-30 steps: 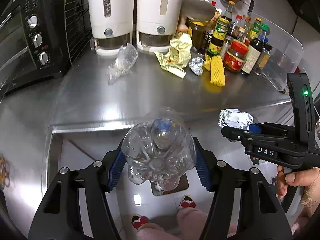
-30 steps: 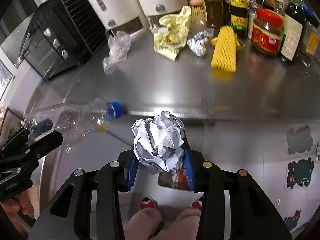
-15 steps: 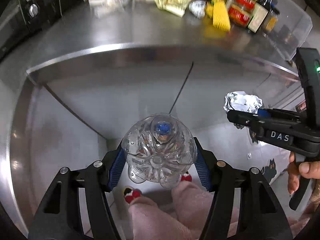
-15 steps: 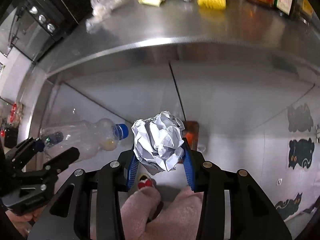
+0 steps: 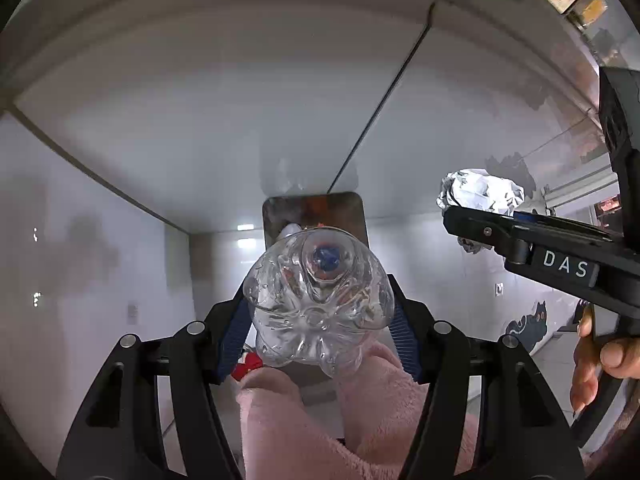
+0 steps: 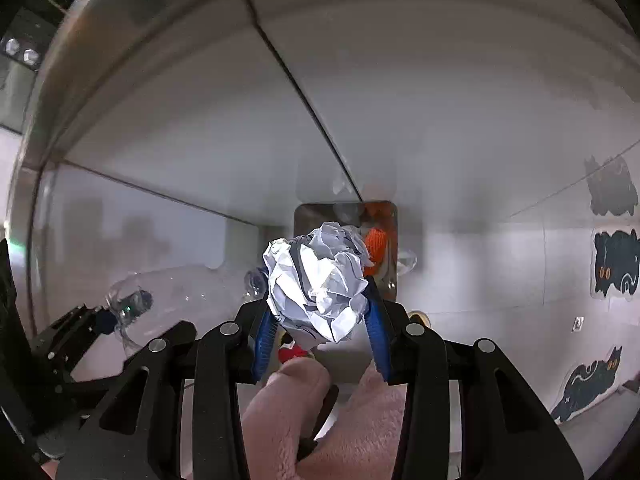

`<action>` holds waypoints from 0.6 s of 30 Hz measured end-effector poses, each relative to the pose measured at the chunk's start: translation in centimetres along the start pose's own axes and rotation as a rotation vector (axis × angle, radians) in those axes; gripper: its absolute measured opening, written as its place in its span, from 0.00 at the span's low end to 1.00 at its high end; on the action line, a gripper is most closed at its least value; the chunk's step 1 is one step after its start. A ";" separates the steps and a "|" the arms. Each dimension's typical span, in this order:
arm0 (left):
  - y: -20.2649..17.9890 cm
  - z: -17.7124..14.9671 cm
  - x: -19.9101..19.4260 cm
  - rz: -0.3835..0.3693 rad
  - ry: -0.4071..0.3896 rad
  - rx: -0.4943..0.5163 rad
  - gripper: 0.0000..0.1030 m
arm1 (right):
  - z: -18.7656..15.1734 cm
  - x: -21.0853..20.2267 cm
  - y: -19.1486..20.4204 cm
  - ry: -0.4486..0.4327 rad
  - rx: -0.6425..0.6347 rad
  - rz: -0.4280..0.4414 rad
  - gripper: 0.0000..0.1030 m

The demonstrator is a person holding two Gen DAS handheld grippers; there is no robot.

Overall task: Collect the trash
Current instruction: 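Lift the bottle and foil ball with both tools and carry them over the bin, then open both tools to drop the bottle and foil ball into the bin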

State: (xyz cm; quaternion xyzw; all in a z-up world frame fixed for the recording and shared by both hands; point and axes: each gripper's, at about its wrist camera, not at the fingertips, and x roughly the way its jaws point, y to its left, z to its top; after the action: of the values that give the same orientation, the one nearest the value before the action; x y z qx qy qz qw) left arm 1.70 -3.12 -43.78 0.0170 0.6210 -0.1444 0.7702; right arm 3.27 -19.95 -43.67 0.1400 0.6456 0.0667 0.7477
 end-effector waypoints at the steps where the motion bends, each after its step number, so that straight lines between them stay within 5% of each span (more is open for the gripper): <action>1: 0.1 0.1 0.6 -0.002 0.007 -0.003 0.57 | 0.2 0.7 -0.1 0.008 0.004 0.000 0.40; 18: 0.6 2.2 7.2 -0.018 0.107 -0.009 0.58 | 2.6 6.7 -1.6 0.093 0.091 -0.016 0.43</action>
State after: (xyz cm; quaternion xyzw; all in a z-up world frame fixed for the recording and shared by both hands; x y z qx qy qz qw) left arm 5.33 -4.46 -50.29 0.0154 0.6622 -0.1475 0.7345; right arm 6.71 -19.90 -50.21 0.1655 0.6830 0.0379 0.7104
